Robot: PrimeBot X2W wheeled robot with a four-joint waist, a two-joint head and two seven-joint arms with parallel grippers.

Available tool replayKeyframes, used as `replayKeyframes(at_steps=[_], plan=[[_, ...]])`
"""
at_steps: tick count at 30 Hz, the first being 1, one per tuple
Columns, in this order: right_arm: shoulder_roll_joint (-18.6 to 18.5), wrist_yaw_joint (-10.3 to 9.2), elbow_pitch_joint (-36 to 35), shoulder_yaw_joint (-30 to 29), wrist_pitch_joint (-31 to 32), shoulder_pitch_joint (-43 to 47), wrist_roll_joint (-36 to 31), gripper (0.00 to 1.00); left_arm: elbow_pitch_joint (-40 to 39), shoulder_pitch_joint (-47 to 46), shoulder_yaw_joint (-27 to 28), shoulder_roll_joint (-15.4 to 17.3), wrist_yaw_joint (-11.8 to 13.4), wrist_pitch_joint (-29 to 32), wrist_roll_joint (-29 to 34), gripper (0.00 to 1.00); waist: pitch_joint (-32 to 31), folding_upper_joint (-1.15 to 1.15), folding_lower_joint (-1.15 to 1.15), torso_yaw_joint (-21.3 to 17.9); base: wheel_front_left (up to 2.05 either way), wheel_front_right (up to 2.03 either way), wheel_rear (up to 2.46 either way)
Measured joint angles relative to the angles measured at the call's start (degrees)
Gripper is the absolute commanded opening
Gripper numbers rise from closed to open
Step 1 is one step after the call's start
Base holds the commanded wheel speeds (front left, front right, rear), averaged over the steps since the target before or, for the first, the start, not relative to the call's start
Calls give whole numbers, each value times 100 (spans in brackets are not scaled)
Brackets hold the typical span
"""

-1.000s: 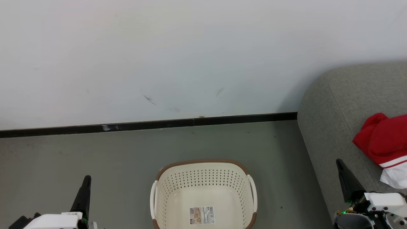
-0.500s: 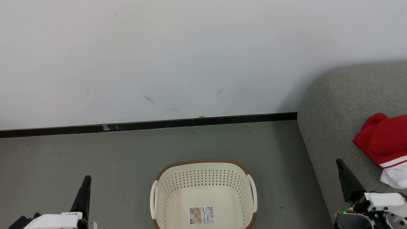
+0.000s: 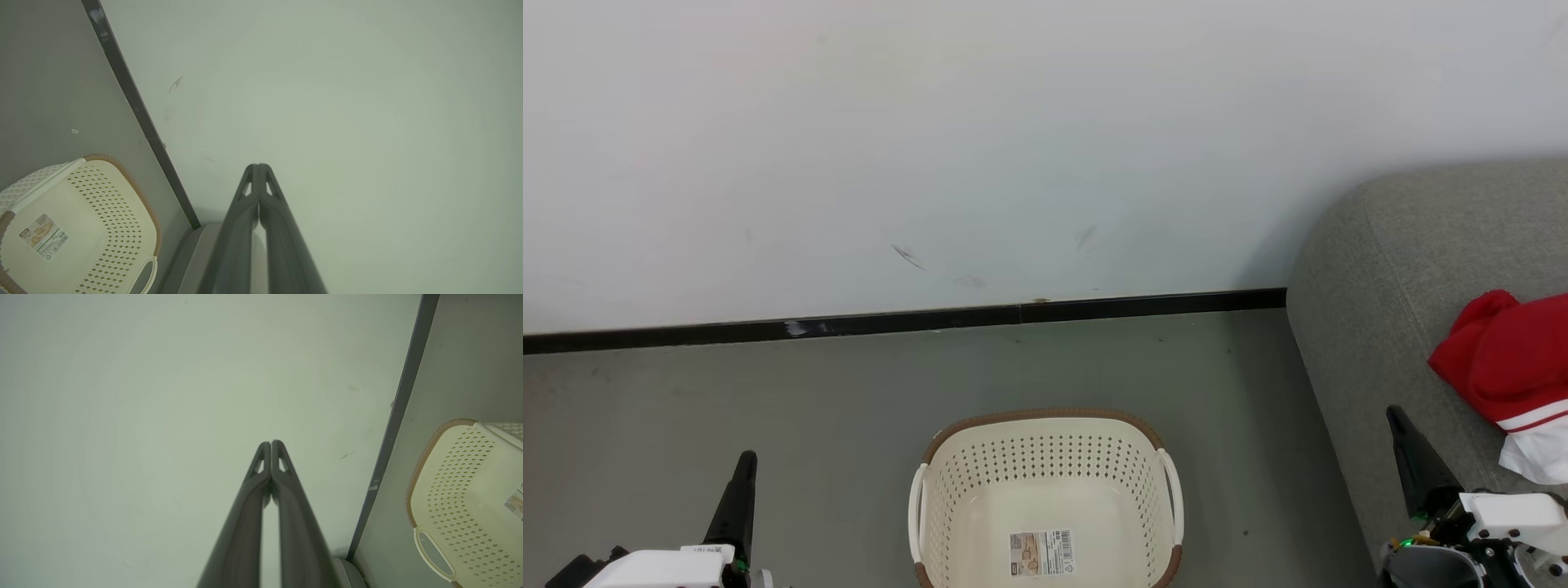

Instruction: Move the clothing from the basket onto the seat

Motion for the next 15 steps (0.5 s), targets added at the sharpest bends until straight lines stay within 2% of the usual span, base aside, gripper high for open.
replayKeyframes(at_steps=[15], plan=[[13, 0, 2, -13, 2, 0, -10, 0, 5, -1, 1, 0, 0, 0, 0, 0, 0, 0, 0, 0, 0, 0, 0]])
